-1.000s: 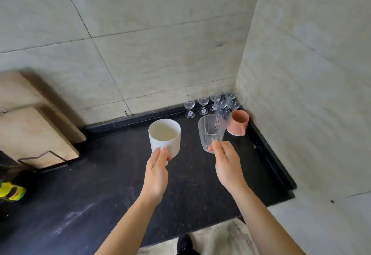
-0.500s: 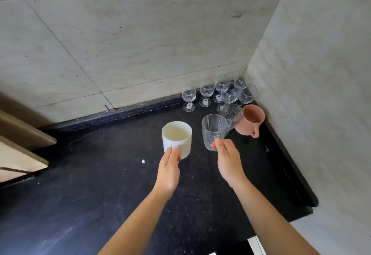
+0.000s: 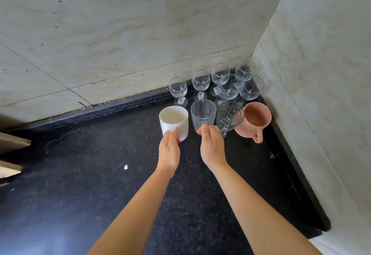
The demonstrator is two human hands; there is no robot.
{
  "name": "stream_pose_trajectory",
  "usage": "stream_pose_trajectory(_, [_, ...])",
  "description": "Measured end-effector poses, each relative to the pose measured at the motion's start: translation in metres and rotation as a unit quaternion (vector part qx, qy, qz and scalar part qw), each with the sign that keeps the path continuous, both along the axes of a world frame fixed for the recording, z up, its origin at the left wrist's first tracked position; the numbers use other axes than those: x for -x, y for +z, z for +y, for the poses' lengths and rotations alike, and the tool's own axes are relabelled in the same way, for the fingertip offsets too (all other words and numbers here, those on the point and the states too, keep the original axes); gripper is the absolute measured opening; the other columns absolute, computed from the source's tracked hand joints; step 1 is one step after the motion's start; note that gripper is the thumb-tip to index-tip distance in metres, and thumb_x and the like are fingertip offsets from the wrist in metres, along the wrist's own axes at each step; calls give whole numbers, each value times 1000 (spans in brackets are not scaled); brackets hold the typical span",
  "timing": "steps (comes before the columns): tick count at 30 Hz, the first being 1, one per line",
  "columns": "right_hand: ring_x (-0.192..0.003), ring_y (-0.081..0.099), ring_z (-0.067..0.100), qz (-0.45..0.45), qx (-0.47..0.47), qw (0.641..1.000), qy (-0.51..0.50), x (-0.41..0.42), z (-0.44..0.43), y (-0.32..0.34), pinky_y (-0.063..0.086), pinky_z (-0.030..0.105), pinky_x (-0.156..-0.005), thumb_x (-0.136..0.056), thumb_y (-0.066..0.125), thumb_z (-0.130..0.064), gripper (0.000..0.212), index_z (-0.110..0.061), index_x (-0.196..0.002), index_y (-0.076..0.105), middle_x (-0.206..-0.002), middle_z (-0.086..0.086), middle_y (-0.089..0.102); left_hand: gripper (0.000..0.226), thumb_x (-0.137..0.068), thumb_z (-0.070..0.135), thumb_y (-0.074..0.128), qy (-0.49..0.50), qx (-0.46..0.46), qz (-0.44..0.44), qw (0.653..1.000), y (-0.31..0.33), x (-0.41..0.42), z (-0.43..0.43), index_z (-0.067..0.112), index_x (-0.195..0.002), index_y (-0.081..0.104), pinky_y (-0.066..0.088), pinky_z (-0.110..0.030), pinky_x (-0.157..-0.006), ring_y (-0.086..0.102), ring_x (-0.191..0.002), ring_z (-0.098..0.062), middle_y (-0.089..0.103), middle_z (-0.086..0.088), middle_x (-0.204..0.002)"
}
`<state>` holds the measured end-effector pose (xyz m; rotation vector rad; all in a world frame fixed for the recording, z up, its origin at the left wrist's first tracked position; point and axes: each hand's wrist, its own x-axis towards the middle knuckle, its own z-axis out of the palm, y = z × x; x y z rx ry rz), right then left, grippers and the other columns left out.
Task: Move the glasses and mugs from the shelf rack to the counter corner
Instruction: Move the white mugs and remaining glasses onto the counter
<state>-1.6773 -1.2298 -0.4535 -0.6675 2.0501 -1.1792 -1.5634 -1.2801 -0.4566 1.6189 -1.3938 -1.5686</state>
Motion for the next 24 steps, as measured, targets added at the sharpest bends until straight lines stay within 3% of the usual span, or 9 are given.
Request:
stream_pose_trajectory(4, [-92,49,8,4,9,1000,1,6,-15,-3,31,18,-87,-107,35,-21,33,-17,-88,62,-91,-10,49,33,-102,25,39,-3,7,-7,1000,-6,14,-15,21,-69,42,38,-25,-66,41,-59,4,43,12,-69])
stream_pose_trajectory(8, [-100,49,10,-15,6,1000,9,12,-23,-5,34,23,-94,-108,34,-22,33,-17,-93,63,-102,-2,52,32,-104,25,37,-23,-3,-12,1000,-11,18,-20,19,-75,50,43,-27,-76,47,-75,-8,52,5,-80])
stream_pose_trajectory(13, [-110,50,15,-28,-3,1000,-3,14,-27,-11,34,29,-101,-108,33,-22,36,-11,-102,67,-107,-2,52,31,-103,22,38,-51,-17,-35,998,-14,16,-23,12,-84,60,39,-26,-71,49,-78,-9,54,5,-82])
stream_pose_trajectory(20, [-123,46,17,3,-37,999,-1,7,-30,-11,26,19,-94,-107,31,-22,41,-9,-119,68,-122,8,63,34,-102,19,39,-85,-34,-85,992,-5,14,-26,11,-73,55,35,-27,-62,43,-69,-11,51,1,-76])
stream_pose_trajectory(24, [-115,52,23,18,-97,995,18,8,-27,-1,34,28,-91,-107,34,-31,39,-5,-109,63,-113,12,61,39,-104,24,38,-116,-41,-102,987,5,5,-26,13,-69,48,33,-31,-62,39,-66,-12,46,1,-69])
